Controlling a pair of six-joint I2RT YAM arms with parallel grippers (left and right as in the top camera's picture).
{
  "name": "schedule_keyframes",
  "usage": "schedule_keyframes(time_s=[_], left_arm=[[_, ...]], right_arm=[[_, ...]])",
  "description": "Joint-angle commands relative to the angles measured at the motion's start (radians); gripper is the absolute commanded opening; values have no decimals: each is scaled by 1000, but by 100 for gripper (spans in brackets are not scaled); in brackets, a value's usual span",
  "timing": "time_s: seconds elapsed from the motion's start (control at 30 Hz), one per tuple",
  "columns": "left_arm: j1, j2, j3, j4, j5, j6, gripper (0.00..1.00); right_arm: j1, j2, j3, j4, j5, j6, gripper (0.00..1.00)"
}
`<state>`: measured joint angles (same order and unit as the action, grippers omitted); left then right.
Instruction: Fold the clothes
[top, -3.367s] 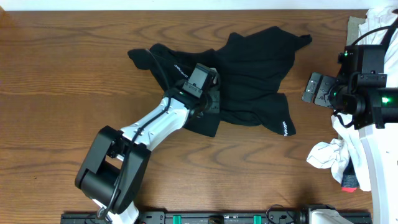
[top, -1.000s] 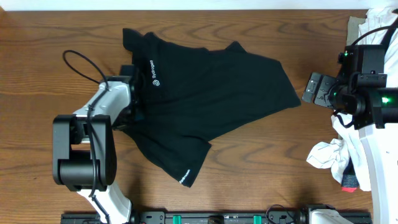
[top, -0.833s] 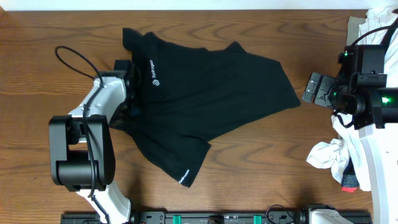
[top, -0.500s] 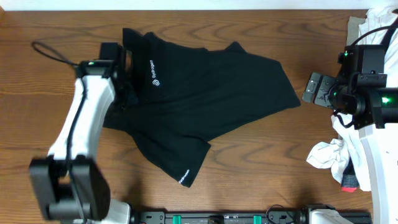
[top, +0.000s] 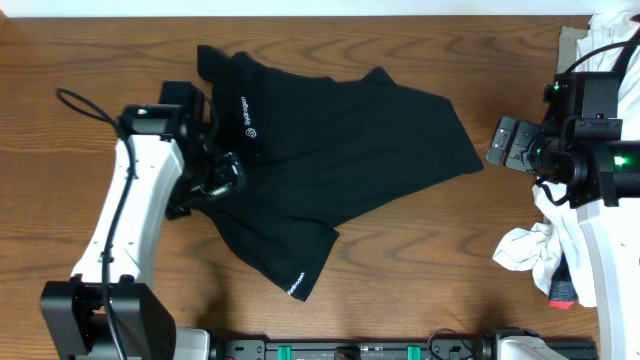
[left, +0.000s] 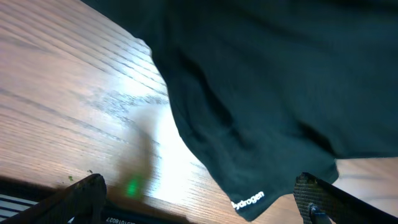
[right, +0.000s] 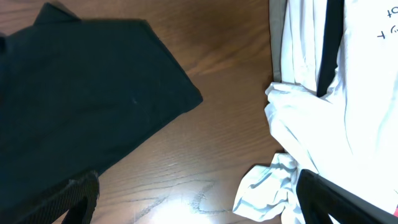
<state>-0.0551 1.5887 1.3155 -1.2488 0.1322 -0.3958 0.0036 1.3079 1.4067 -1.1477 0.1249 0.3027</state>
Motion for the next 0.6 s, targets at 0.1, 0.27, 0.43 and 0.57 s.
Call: schedule_keyframes(time_s=[0.1,0.27,0.43,0.57], left_arm=[[-103,-1,-77,-8,14,-3,98],[-193,-22,-114,-29,14,-3,100],[-261,-96,-135,-72,14,-31,96],[-307,-182,-181,-66,-2,-91,95]], right_arm=[[-7,-1,3,0,6,-4,99],[-7,-1,3,0,6,-4,99],[-7,-1,3,0,6,-4,99],[-7,-1,3,0,6,-4,99]])
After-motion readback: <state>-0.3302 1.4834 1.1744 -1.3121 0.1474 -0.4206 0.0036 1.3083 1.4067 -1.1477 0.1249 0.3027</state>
